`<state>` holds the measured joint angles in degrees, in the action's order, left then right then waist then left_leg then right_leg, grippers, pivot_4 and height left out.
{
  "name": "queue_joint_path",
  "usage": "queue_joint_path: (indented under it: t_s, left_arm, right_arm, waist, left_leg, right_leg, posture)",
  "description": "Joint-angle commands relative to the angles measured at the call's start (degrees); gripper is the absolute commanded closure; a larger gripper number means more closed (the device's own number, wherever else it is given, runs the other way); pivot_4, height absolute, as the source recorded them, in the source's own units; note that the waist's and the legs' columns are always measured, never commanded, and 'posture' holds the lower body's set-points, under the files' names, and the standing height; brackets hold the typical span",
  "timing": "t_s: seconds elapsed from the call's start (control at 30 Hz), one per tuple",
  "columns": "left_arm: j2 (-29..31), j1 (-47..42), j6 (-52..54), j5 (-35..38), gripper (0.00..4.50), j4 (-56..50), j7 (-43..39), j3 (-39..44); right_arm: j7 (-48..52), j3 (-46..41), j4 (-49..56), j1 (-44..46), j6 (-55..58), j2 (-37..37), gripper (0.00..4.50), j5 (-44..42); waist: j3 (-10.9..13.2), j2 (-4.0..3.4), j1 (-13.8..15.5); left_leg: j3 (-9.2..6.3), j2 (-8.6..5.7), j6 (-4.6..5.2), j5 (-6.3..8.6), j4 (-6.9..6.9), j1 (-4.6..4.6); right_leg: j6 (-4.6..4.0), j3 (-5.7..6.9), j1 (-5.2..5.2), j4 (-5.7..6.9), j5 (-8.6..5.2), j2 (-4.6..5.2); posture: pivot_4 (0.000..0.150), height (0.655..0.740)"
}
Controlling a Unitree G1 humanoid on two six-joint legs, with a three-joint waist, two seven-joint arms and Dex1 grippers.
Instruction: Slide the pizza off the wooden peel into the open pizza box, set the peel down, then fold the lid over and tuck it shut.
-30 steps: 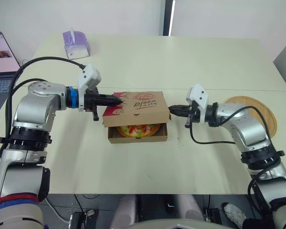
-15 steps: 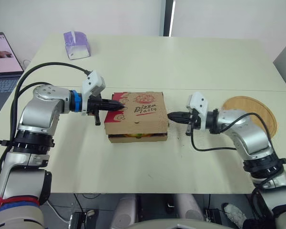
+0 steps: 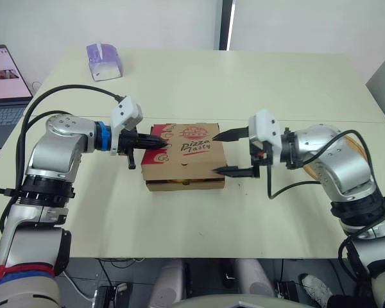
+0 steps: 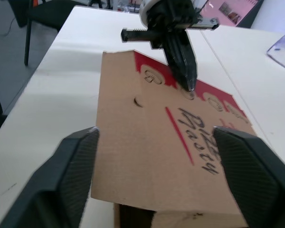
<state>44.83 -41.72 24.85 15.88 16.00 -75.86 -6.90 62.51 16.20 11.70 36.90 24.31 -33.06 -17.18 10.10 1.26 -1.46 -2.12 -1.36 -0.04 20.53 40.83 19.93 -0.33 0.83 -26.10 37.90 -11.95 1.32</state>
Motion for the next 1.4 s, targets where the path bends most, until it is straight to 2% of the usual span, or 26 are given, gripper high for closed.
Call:
queue_joint_path:
  t_s: [0.03, 0.4, 0.7, 1.0, 1.4]
  left_arm:
    - [0.0, 0.0, -0.6, -0.1, 4.5, -1.6, -0.4, 0.3]
    - [-0.9, -0.2, -0.5, -0.4, 4.5, -1.7, -0.2, 0.1]
    - [-0.9, -0.5, -0.9, -0.8, 4.5, -1.2, -0.6, 0.1]
    - [-1.3, -0.8, -1.2, -1.0, 4.5, -1.1, -0.5, -0.1]
    - [-1.2, 0.2, -1.5, -1.2, 4.5, -2.0, -0.6, -0.5]
  right_arm:
    - [-2.5, -0.1, -0.6, 0.2, -2.3, 0.8, 0.03, 2.8]
    - [-3.1, 1.8, -4.5, -0.5, -9.9, 1.7, 0.03, 9.1]
    - [0.3, 1.1, 2.8, -2.5, -0.9, 0.9, 0.03, 3.0]
    - [-3.0, 2.1, -0.4, -1.0, -2.4, 1.9, 0.03, 8.1]
    - [-6.2, 1.7, -2.9, -0.2, -1.3, 4.3, 0.03, 10.6]
  waist:
    - [0.0, 0.0, 0.0]
    - [0.0, 0.0, 0.0]
    - [0.0, 0.0, 0.0]
    - [0.0, 0.0, 0.0]
    - [0.0, 0.0, 0.0]
  left_leg:
    - [0.0, 0.0, -0.01, 0.0, 0.0, 0.0]
    - [0.01, 0.0, -0.05, -0.03, 0.0, 0.0]
    - [-0.01, 0.0, -0.03, -0.01, 0.0, 0.0]
    - [0.0, 0.0, -0.02, -0.01, 0.0, 0.0]
    - [0.01, 0.0, -0.03, -0.02, 0.0, -0.03]
  right_leg:
    - [0.0, 0.0, 0.0, 0.02, 0.0, 0.0]
    - [0.0, -0.01, -0.02, 0.0, 0.0, 0.0]
    - [0.0, -0.01, -0.01, 0.0, 0.0, -0.01]
    - [0.0, 0.0, -0.01, 0.0, 0.0, -0.01]
    - [0.0, -0.01, -0.01, 0.03, 0.0, -0.01]
  posture:
    - [0.15, 0.74]
    - [0.15, 0.74]
    - [0.15, 0.74]
    - [0.15, 0.74]
    - [0.15, 0.74]
